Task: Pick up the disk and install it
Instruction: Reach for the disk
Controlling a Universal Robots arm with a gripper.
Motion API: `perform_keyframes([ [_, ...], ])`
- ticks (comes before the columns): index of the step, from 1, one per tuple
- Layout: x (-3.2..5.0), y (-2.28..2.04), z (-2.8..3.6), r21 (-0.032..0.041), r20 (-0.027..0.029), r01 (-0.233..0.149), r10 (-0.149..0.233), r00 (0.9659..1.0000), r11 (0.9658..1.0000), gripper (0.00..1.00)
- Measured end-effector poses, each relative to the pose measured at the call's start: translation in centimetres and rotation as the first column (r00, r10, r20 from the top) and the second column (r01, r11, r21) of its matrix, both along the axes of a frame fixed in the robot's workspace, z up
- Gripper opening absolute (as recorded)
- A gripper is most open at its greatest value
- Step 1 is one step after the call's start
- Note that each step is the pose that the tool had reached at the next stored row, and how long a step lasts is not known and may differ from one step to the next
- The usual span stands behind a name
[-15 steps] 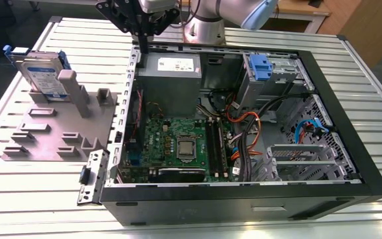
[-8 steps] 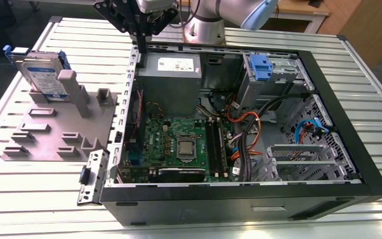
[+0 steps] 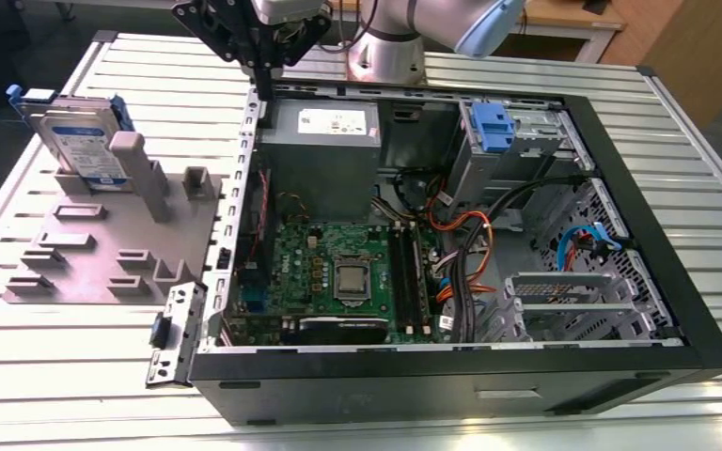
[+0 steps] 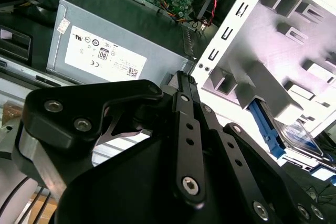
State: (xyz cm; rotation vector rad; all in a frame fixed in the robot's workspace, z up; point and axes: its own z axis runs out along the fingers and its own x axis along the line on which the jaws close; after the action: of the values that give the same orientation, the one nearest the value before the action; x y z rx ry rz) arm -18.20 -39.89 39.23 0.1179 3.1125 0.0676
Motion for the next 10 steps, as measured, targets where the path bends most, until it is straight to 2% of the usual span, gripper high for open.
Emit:
perform_keyframes([
  [10,-0.4,0.0,0.0,0.0,0.0,0.0,0.0,1.0,1.0,0.11],
])
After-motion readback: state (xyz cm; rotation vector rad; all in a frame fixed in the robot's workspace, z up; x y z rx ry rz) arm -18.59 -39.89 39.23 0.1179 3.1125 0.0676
